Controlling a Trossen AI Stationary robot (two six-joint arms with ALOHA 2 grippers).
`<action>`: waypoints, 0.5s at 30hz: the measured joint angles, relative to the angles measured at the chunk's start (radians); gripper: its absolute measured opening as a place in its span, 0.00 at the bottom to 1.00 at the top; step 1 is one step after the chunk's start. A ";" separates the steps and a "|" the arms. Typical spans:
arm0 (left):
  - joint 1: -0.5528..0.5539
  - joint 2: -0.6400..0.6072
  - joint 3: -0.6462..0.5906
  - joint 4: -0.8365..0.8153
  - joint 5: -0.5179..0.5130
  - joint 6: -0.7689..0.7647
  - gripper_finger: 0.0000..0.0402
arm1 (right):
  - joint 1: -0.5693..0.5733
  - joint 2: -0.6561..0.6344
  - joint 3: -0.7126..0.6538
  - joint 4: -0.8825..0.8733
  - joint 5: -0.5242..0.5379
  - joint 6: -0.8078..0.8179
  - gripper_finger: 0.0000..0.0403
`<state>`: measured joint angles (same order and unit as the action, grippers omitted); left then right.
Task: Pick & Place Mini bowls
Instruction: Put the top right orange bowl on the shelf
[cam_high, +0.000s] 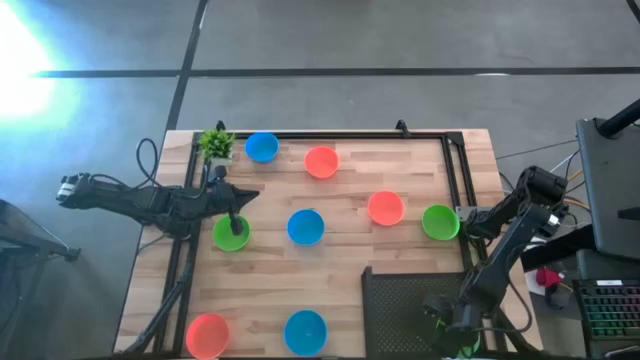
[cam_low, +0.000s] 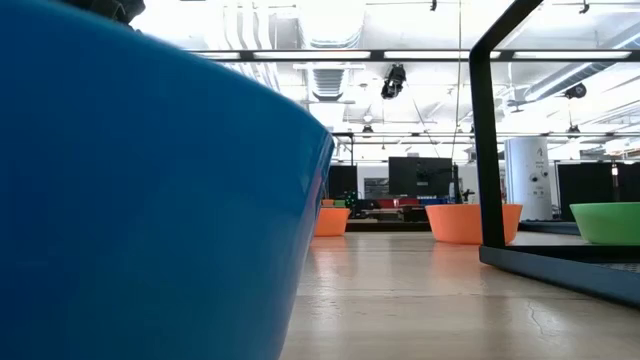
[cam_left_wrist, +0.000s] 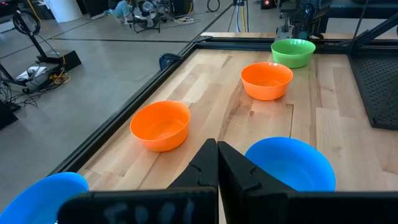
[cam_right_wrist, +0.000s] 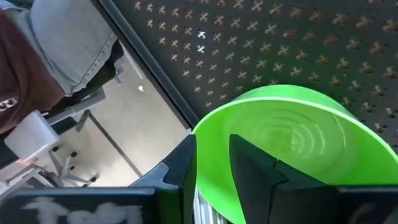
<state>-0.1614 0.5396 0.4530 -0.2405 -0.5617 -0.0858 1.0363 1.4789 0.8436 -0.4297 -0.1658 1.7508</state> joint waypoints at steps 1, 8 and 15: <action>0.000 0.000 0.000 0.000 0.000 0.003 0.00 | 0.000 -0.004 0.000 0.000 0.000 -0.004 0.22; 0.000 0.000 0.000 0.000 0.000 0.008 0.00 | 0.000 -0.064 0.001 -0.009 0.038 -0.062 0.17; 0.000 0.000 0.000 0.000 0.000 0.008 0.00 | 0.000 -0.157 0.002 -0.037 0.241 -0.173 0.12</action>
<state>-0.1614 0.5396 0.4530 -0.2409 -0.5617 -0.0780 1.0359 1.3215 0.8452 -0.4669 0.0754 1.5775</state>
